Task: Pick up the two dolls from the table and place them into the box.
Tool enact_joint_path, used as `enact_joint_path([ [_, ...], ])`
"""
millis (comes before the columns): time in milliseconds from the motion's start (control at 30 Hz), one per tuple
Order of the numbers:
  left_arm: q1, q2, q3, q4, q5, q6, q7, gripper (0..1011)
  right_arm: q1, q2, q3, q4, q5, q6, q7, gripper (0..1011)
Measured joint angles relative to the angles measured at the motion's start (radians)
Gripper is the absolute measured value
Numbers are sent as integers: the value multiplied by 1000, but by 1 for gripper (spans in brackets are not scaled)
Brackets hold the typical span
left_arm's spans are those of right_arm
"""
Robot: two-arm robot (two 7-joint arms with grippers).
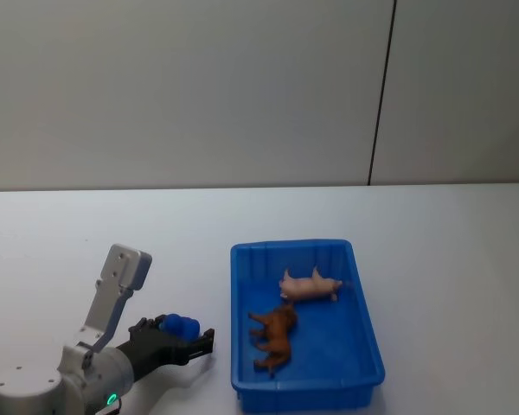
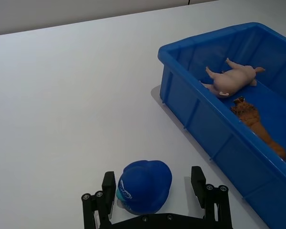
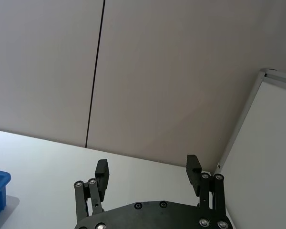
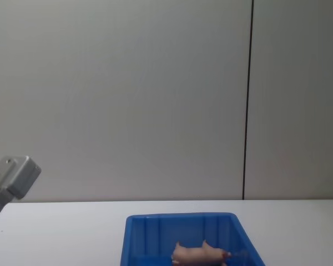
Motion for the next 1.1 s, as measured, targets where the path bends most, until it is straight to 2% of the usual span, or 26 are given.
enact_joint_path([
  [167,10,6,-2,-13,-4,12,9,1000,0,0,0,0,0,0,0,1001],
  [267,14,9,-2,-17,-6,17,12,946,0,0,0,0,0,0,0,1001],
  [400,18,11,-3,-22,-7,22,16,835,0,0,0,0,0,0,0,1001],
  [433,18,11,-3,-22,-7,22,16,835,0,0,0,0,0,0,0,1001],
  [633,23,14,-4,-28,-9,27,20,633,0,0,0,0,0,0,0,1001],
  [1100,30,18,-7,-41,-10,17,36,526,0,0,0,0,0,0,0,1001],
])
